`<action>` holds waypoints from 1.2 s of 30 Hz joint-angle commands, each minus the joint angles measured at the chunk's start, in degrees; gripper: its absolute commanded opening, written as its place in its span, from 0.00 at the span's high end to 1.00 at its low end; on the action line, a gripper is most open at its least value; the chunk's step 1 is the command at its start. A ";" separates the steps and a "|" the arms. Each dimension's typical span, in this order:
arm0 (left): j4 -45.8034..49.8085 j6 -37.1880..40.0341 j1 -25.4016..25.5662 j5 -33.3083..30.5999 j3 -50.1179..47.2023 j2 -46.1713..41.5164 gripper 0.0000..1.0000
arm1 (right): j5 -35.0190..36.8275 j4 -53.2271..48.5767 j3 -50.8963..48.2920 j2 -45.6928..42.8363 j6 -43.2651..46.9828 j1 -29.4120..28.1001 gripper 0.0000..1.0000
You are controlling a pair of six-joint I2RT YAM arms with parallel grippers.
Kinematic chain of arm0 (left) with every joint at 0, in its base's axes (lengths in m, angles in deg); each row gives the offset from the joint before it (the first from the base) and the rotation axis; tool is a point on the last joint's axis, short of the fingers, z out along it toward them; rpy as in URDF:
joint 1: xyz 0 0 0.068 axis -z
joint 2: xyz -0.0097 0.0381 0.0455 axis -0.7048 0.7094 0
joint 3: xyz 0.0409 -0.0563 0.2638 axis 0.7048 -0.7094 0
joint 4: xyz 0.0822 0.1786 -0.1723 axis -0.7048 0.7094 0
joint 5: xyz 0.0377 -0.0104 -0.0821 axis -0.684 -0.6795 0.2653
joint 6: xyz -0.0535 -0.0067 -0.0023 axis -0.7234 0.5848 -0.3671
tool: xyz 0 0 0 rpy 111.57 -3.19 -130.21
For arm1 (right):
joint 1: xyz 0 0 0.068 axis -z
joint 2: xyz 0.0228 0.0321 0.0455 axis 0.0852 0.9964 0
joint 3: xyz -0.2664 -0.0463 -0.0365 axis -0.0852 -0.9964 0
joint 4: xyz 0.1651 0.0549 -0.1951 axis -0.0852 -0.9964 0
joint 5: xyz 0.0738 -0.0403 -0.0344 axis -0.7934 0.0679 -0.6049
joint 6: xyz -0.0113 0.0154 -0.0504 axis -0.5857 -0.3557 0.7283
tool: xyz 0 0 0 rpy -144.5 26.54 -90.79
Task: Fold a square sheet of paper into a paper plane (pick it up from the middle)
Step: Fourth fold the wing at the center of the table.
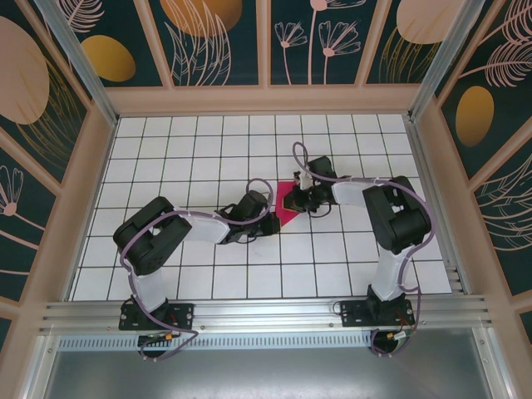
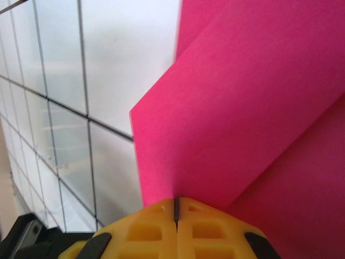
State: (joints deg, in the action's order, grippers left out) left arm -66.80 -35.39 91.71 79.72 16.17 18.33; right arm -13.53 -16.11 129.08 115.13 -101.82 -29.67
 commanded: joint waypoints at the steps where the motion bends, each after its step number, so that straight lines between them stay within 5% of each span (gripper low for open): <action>1: 3.13 -0.51 0.13 -0.59 -1.65 1.30 1.00 | -2.38 -0.30 -2.01 -0.65 -0.68 -1.36 1.00; 12: 3.10 -0.93 0.19 -0.65 -2.00 1.16 1.00 | -3.45 0.61 -5.04 -0.41 -0.57 -2.73 1.00; 18: 3.91 -1.24 0.16 -0.52 -2.45 0.96 1.00 | 2.27 -1.55 -1.49 1.81 -1.02 -2.38 1.00; 36: 1.91 -2.36 0.21 2.14 -7.38 0.24 1.00 | 7.42 -3.63 10.28 10.94 -1.64 8.09 1.00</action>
State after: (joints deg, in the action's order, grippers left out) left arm -74.06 -36.92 91.64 80.05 11.53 17.57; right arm -13.66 -19.41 137.95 123.21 -104.64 -23.57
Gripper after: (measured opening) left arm 0.069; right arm 0.052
